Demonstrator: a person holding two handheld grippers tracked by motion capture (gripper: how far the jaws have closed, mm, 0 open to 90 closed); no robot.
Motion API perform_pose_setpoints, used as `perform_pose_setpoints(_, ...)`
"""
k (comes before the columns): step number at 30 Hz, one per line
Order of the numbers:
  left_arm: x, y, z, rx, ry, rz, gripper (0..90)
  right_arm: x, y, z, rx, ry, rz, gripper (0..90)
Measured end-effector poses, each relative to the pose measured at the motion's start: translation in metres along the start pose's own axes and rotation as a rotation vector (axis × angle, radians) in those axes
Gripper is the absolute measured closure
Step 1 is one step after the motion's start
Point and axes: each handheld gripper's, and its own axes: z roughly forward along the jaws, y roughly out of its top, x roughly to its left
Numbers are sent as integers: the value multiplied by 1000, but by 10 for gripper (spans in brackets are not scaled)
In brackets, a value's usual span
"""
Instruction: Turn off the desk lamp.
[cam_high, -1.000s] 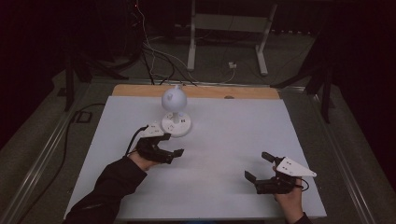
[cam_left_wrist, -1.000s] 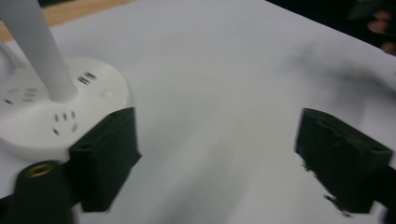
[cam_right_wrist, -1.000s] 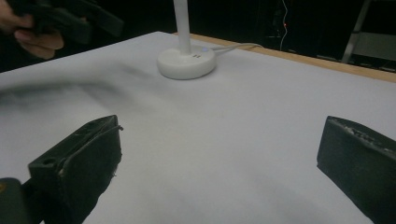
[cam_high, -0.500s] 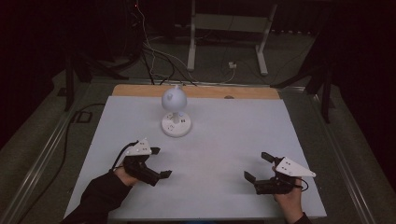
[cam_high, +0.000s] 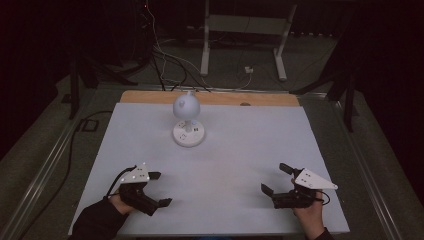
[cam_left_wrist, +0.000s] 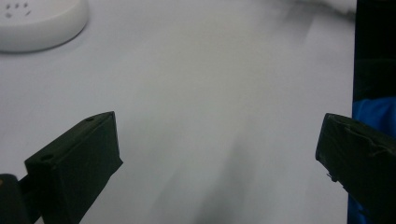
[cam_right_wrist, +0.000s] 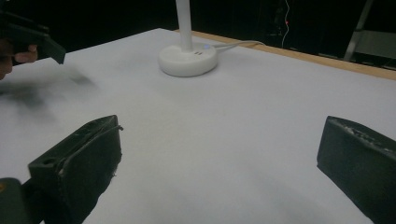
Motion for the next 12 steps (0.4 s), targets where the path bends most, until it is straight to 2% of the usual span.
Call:
perform_pose_setpoints(6, 1, -12, -2, 12, 14, -8, 5, 0, 0, 1, 5, 3, -6, 0)
perform_pose_setpoints(9, 3, -13, 0, 10, 5, -16, 5, 0, 0, 1, 7, 3, -8, 0)
perform_pose_setpoints(12, 2, -13, 2, 15, -7, -4, 5, 1, 0, 1, 6, 2, -10, 0)
